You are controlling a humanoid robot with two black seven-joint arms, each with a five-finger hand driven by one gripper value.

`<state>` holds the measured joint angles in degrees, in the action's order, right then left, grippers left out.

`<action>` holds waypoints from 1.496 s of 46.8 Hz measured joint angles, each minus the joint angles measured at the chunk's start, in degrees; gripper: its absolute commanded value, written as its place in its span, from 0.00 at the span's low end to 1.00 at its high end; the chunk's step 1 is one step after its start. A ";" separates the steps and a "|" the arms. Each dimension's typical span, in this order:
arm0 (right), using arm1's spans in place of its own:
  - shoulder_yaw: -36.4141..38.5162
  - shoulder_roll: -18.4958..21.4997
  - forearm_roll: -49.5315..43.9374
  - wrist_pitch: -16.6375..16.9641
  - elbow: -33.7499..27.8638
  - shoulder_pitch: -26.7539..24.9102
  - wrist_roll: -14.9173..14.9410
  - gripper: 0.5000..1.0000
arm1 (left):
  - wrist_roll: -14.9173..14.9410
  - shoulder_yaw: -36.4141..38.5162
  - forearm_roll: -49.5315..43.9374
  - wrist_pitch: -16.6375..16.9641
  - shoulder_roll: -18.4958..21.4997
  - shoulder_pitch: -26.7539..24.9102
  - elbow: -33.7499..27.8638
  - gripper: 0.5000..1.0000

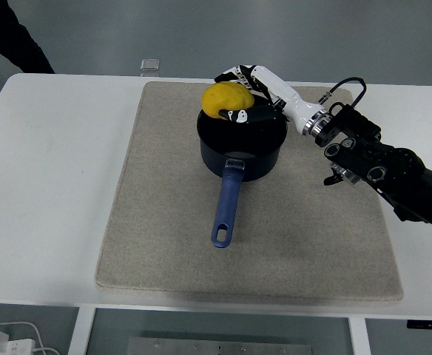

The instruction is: Put the potato in the blue pot

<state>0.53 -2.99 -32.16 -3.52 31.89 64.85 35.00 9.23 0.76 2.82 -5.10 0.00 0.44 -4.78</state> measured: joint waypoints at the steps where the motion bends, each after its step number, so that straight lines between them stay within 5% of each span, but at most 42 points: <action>1: 0.00 0.00 0.00 0.00 0.00 0.00 0.00 0.90 | 0.00 0.00 0.01 0.00 0.00 0.00 0.00 0.99; 26: 0.00 -0.59 1.94 -0.09 0.00 0.20 -0.10 0.90 | 0.00 0.02 0.06 0.00 0.00 0.08 -0.03 0.99; 40: 9.67 -2.32 17.45 -0.07 0.02 -0.07 -13.25 0.90 | 0.00 0.02 0.02 0.00 0.00 0.18 -0.04 0.99; 50: 18.18 -3.75 27.37 -0.17 0.00 -0.50 -18.05 0.89 | 0.00 0.03 -0.01 0.00 0.00 0.17 -0.05 0.99; 70: 26.80 -6.02 38.77 0.42 -0.03 -3.37 -19.18 0.90 | 0.00 0.03 0.07 0.01 0.00 0.17 -0.01 0.99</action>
<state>27.33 -9.00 6.61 -3.10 31.87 61.48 15.82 9.23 0.80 2.89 -5.09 0.00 0.61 -4.79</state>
